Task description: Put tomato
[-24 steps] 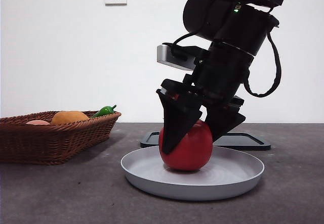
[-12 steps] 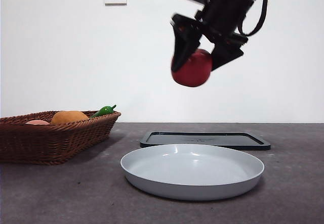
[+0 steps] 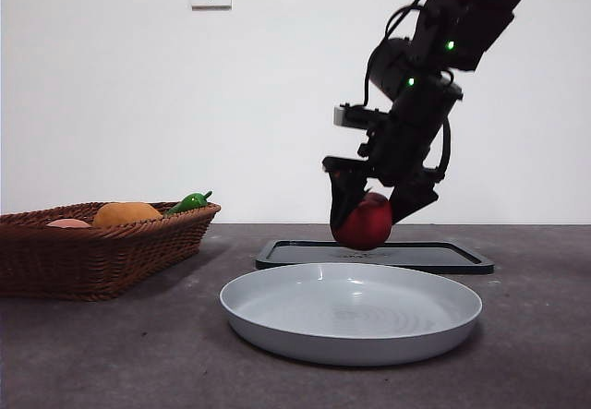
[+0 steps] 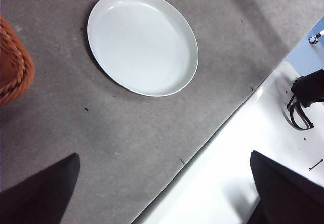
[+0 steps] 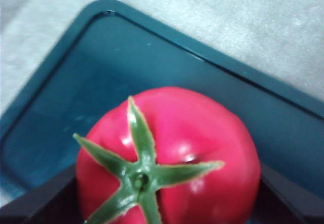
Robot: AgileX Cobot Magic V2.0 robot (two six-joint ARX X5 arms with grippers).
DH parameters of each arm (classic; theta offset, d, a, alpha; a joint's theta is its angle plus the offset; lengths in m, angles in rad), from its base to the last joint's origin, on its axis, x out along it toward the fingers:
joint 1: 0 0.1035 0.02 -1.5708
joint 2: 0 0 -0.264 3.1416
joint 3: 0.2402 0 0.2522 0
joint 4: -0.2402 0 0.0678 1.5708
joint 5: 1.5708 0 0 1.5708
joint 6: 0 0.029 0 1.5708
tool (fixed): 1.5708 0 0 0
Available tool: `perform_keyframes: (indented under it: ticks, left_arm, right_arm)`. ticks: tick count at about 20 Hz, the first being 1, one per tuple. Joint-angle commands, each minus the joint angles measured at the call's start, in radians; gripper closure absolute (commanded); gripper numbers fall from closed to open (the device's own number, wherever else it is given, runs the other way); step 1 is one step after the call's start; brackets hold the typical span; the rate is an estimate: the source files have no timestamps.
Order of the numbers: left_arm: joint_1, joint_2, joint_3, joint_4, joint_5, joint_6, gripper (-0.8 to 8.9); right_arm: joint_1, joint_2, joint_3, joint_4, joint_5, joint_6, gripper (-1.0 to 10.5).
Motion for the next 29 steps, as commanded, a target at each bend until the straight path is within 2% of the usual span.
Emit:
perform_keyframes:
  ticks: [1,4,6,8,10,17,21,24,29]
  left_arm:
    - [-0.004,0.006,0.008,0.005,0.003,0.018,2.54]
    - [-0.004,0.006,0.008,0.005,0.004,0.018,2.53]
    - [-0.004,0.006,0.008,0.005,0.003,0.018,2.53]
    - [-0.004,0.006,0.008,0.004,0.003,0.018,2.54]
    - [-0.004,0.006,0.008,0.004,0.003,0.018,2.53]
    - [-0.004,0.006,0.008,0.004,0.003,0.018,2.53]
    - [-0.004,0.006,0.008,0.004,0.003,0.018,2.53]
    - [-0.004,0.006,0.008,0.005,0.003,0.019,2.53]
    - [-0.004,0.006,0.008,0.009,0.003,0.019,2.53]
  right_arm:
    - [0.002,0.035,0.027,0.009,-0.003,-0.014,7.5]
    - [0.002,0.042,0.027,-0.001,-0.003,-0.014,7.1]
    - [0.002,0.042,0.027,-0.024,-0.006,-0.013,5.5]
    - [0.004,0.041,0.027,-0.036,-0.006,-0.011,5.0]
    - [0.004,0.029,0.029,-0.051,-0.004,0.003,4.0]
    - [0.003,-0.163,0.031,-0.211,-0.003,0.005,3.8]
    - [0.010,-0.391,0.030,-0.369,-0.041,0.005,3.8]
    - [0.014,-0.583,0.023,-0.454,-0.039,0.005,3.9]
    - [0.014,-0.866,-0.140,-0.491,-0.040,0.005,3.9]
